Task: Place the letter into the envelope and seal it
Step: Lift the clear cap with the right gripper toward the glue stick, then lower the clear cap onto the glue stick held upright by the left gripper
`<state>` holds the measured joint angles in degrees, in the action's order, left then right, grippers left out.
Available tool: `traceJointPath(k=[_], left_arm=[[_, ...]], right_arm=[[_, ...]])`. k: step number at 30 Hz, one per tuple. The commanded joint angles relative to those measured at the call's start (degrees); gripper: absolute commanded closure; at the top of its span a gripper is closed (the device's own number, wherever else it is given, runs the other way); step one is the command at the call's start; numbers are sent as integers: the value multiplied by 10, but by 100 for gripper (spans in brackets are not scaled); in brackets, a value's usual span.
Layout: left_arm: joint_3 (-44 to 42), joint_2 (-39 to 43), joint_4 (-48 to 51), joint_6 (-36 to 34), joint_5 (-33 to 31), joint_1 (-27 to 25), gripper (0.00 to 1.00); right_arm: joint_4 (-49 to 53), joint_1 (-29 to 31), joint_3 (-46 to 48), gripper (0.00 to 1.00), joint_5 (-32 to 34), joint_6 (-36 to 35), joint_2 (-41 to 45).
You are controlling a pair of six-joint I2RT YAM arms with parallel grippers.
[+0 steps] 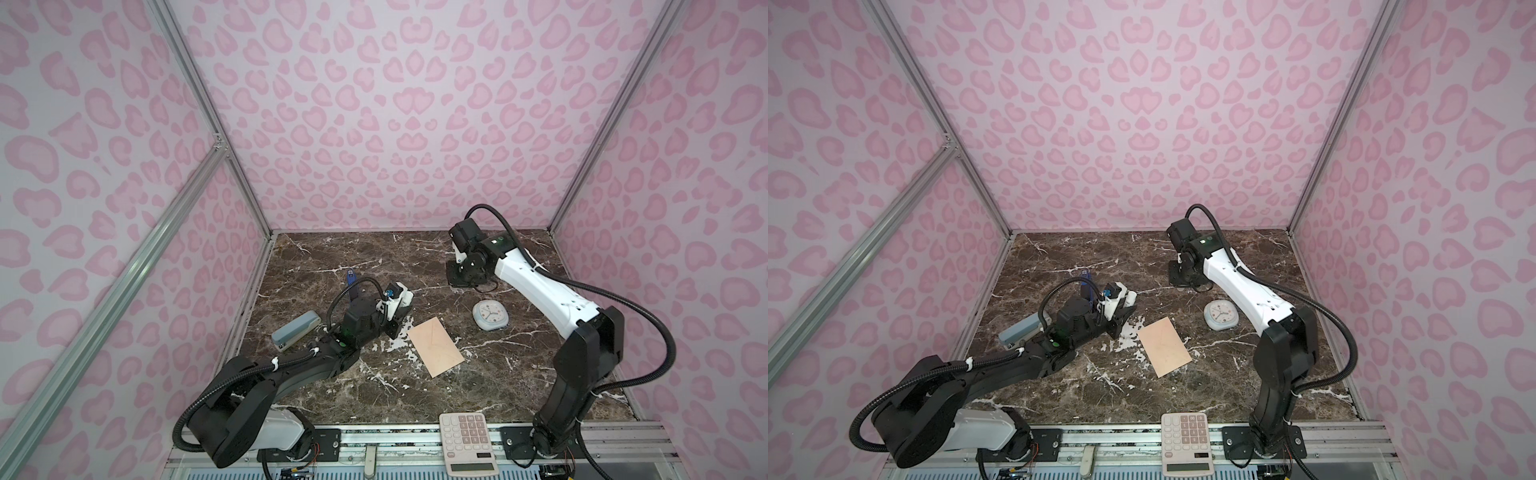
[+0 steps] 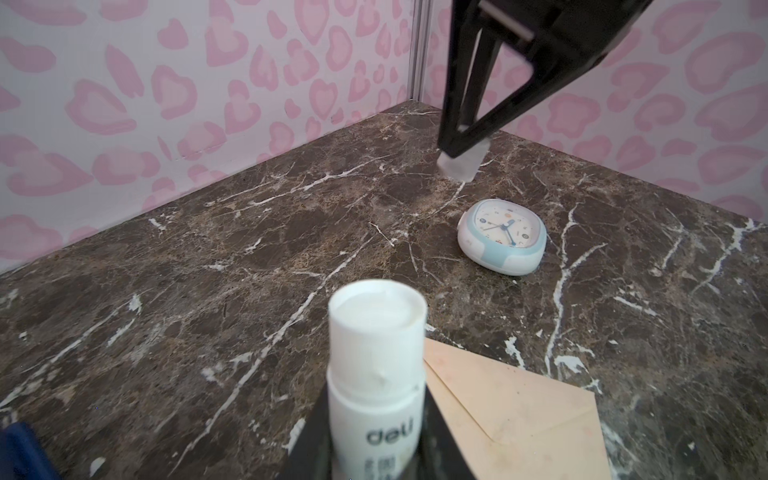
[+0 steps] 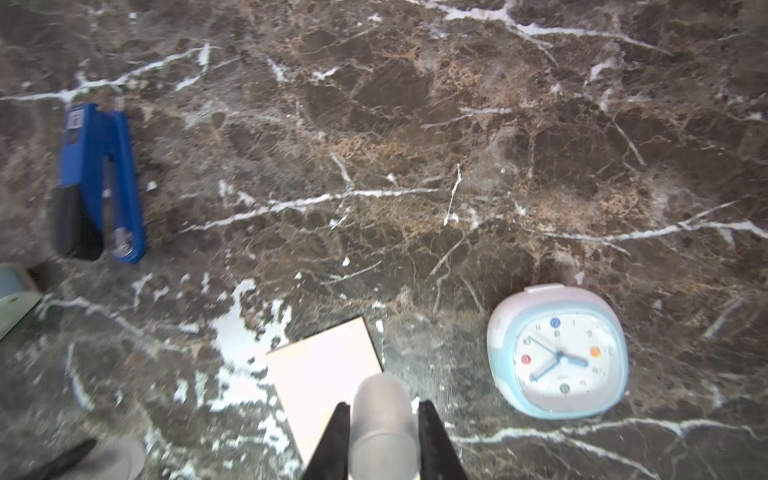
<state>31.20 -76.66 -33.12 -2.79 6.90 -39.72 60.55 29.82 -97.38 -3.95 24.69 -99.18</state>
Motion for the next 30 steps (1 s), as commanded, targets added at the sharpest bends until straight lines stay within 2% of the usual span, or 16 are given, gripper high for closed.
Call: traceJointPath(k=[1,8,14,19,30], left_arm=[[-16,20,-28,-43,-11,-6,96],[-33,26,-43,-80,-14,-36,96],[-56,36,-55,-95,-37,-65,96],[-64,34,-68,-92,-46,-87,96],[-57,28,-88,-70,-46,-109,96]], right_arm=[[32,21,19,74,-68,-38,48],[72,75,48,74,-137,-39,138],[84,84,73,76,-171,-28,185],[80,96,84,76,-188,-18,197],[-13,104,138,75,-221,23,192]])
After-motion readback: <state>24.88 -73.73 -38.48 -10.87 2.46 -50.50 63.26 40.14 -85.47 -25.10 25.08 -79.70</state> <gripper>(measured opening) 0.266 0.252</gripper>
